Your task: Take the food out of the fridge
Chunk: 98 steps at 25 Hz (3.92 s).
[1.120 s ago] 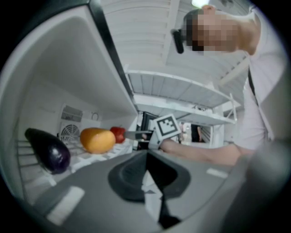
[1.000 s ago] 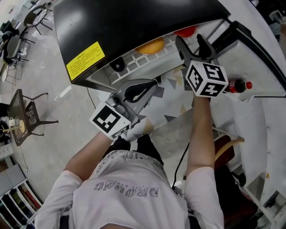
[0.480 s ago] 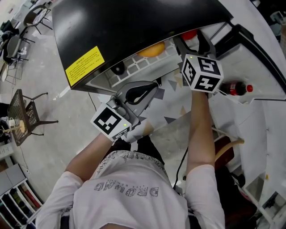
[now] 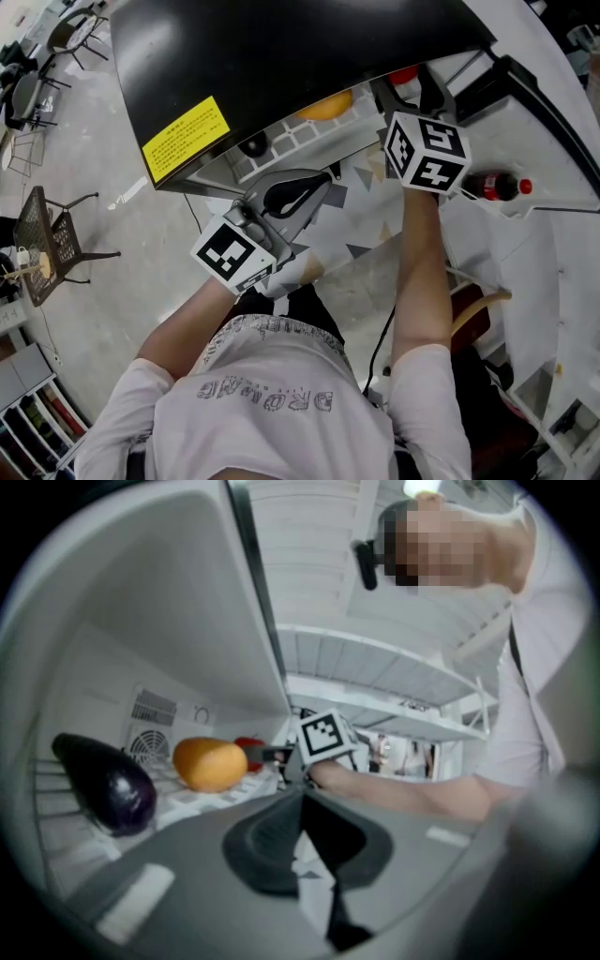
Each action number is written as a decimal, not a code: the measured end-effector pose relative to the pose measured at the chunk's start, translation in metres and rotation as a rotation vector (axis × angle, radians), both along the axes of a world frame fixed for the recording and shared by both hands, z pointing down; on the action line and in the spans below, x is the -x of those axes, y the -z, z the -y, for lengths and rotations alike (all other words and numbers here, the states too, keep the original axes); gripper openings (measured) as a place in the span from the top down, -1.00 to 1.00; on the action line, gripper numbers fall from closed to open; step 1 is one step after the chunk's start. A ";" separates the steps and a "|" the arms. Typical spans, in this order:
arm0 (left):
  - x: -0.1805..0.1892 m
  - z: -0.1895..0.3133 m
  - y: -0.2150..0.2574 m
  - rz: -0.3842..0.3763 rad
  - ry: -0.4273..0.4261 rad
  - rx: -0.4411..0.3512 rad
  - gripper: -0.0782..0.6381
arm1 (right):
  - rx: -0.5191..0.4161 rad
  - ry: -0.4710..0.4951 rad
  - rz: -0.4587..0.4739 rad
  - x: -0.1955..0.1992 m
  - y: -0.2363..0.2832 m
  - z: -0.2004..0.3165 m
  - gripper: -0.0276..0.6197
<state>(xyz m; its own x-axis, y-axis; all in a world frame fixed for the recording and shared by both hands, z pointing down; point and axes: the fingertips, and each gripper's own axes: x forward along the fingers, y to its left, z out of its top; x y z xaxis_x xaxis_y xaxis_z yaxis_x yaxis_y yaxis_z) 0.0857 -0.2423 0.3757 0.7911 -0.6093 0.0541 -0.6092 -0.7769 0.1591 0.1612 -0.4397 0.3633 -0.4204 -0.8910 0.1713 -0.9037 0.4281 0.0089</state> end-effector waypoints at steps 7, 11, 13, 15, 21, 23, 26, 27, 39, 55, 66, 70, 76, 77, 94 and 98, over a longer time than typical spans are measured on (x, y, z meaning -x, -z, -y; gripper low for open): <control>0.000 -0.008 0.003 0.000 -0.021 -0.003 0.76 | -0.009 -0.030 0.017 -0.009 0.009 -0.010 0.00; 0.002 -0.015 0.005 0.001 -0.035 -0.008 0.76 | -0.017 -0.043 0.021 -0.013 0.014 -0.023 0.00; 0.003 -0.020 0.008 0.000 -0.044 -0.012 0.76 | -0.020 -0.049 0.020 -0.014 0.016 -0.031 0.00; 0.004 -0.025 0.010 0.000 -0.054 -0.016 0.76 | -0.022 -0.057 0.020 -0.016 0.019 -0.039 0.00; 0.006 -0.043 0.015 -0.002 -0.087 -0.026 0.76 | -0.031 -0.083 0.019 -0.018 0.027 -0.067 0.00; 0.007 -0.049 0.017 -0.002 -0.100 -0.031 0.76 | -0.034 -0.091 0.022 -0.019 0.030 -0.077 0.00; 0.010 -0.057 0.021 -0.005 -0.117 -0.040 0.76 | -0.037 -0.102 0.027 -0.018 0.034 -0.092 0.00; 0.011 -0.060 0.022 -0.005 -0.122 -0.042 0.76 | -0.038 -0.105 0.027 -0.018 0.034 -0.097 0.00; 0.029 -0.083 0.033 -0.010 -0.173 -0.064 0.76 | -0.055 -0.145 0.008 -0.012 0.046 -0.155 0.00; 0.053 -0.104 0.040 -0.023 -0.237 -0.078 0.76 | -0.054 -0.177 -0.001 0.011 0.055 -0.220 0.00; 0.073 -0.109 0.038 -0.025 -0.262 -0.085 0.76 | -0.016 -0.180 0.048 0.033 0.045 -0.259 0.00; 0.080 -0.110 0.040 -0.026 -0.268 -0.088 0.76 | -0.009 -0.174 0.057 0.042 0.045 -0.271 0.00; 0.088 -0.107 0.039 -0.034 -0.268 -0.085 0.76 | -0.002 -0.174 0.069 0.048 0.045 -0.286 0.00; 0.089 -0.107 0.039 -0.034 -0.269 -0.085 0.76 | -0.001 -0.171 0.071 0.050 0.045 -0.288 0.00; 0.092 -0.111 0.037 -0.022 -0.302 -0.084 0.76 | 0.048 -0.166 0.127 0.068 0.030 -0.321 0.00; 0.090 -0.112 0.036 -0.018 -0.312 -0.084 0.76 | 0.057 -0.169 0.129 0.069 0.027 -0.326 0.00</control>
<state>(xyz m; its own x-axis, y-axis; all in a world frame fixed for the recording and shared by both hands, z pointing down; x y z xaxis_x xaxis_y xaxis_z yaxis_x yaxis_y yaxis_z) -0.0042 -0.1304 0.3401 0.9408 -0.3390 -0.0020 -0.3373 -0.9365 0.0955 0.0919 -0.1138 0.3363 -0.2878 -0.9410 0.1781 -0.9546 0.2671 -0.1315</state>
